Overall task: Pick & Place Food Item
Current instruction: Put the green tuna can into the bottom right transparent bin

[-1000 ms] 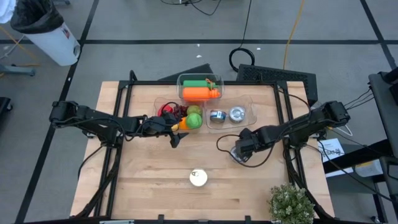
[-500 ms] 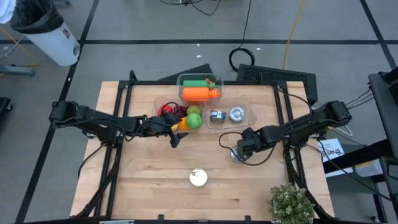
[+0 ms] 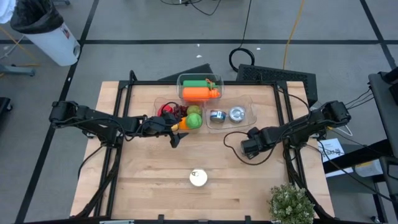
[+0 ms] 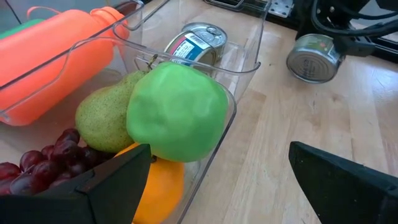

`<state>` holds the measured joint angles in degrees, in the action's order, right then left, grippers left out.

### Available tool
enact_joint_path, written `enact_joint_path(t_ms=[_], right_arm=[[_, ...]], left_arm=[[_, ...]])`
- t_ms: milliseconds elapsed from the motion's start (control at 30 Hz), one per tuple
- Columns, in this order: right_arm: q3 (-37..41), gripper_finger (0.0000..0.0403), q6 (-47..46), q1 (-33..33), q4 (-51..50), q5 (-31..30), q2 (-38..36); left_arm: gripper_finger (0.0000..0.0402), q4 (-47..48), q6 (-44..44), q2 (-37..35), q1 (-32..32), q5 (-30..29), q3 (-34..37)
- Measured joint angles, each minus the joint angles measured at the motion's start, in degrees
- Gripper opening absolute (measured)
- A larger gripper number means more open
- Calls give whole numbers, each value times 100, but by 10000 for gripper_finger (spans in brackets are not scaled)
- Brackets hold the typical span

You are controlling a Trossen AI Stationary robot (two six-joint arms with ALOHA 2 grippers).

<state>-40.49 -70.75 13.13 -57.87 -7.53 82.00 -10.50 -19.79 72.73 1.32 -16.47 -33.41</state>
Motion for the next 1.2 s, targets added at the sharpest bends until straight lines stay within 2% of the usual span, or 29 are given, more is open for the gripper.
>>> enact_joint_path(t_ms=[500,633,767,1000,1100,1200], right_arm=[[4,235,92,0,96,11,-4],[4,235,92,0,47,23,-4],[4,235,105,0,55,26,-4],[4,235,99,0,60,22,-2],[4,235,99,0,64,20,-3],[4,235,102,0,71,18,-4]], left_arm=[[393,0,-1,0,0,2,0],[393,-18,-395,14,0,4,0],[393,-461,-801,468,4,142,-1],[393,-2918,-397,2123,150,940,-186],[393,-2713,-44,2604,254,1308,-728],[393,-1474,298,2746,353,1255,-1422]])
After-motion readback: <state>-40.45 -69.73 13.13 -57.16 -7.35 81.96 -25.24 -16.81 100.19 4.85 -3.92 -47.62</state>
